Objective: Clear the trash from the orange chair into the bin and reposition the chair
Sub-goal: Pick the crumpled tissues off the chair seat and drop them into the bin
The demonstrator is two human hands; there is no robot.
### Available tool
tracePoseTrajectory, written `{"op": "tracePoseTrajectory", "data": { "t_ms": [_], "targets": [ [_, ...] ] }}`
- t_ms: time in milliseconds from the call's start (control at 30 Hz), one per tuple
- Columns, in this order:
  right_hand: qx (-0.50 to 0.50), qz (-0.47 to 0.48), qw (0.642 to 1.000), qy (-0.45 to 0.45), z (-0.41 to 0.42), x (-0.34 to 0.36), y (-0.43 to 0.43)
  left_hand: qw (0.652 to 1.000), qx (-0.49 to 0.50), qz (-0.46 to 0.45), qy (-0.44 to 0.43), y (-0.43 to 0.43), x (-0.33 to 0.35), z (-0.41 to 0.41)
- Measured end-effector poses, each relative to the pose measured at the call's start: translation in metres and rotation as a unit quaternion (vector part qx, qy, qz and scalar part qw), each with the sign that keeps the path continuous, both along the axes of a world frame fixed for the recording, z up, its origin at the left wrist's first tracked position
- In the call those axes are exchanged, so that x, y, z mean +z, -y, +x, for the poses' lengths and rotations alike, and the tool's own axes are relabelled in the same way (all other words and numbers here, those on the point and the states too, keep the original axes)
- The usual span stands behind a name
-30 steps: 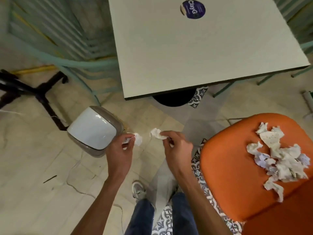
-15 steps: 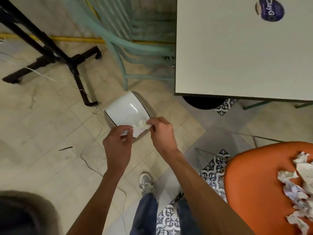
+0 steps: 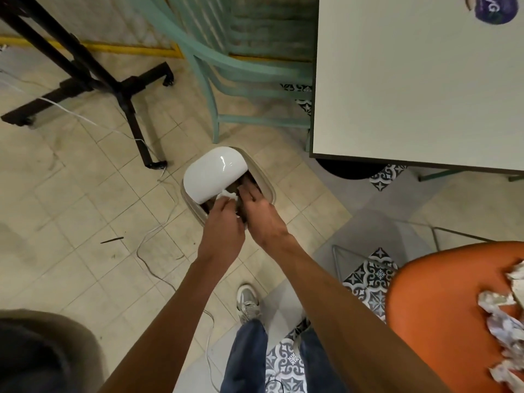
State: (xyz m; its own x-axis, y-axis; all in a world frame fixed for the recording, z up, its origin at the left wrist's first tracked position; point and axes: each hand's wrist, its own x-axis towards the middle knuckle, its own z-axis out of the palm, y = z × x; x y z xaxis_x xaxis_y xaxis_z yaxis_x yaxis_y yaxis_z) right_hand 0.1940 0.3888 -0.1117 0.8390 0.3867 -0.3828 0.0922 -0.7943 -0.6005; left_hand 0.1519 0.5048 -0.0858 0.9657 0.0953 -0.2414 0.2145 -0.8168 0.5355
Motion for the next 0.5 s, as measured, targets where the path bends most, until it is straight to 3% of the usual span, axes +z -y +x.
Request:
{"op": "tracePoseTrajectory", "data": {
  "t_ms": [100, 233, 333, 500],
  "targets": [
    [0.015, -0.014, 1.0, 0.017, 0.001, -0.002, 0.001, 0.985, -0.119, 0.114, -0.05, -0.001, -0.031, 0.012],
    [0.014, -0.026, 0.999, 0.032, -0.002, 0.004, 0.01, 0.915, -0.26, 0.237, -0.2, 0.004, -0.039, 0.027],
    [-0.023, 0.016, 0.998, 0.057, -0.011, 0.018, 0.026, 0.935, -0.218, 0.185, -0.211, 0.004, -0.028, 0.03],
    [-0.103, 0.027, 0.986, 0.13, -0.028, 0.037, 0.052, 0.972, -0.164, 0.134, -0.102, 0.014, 0.014, 0.015]
  ]
}}
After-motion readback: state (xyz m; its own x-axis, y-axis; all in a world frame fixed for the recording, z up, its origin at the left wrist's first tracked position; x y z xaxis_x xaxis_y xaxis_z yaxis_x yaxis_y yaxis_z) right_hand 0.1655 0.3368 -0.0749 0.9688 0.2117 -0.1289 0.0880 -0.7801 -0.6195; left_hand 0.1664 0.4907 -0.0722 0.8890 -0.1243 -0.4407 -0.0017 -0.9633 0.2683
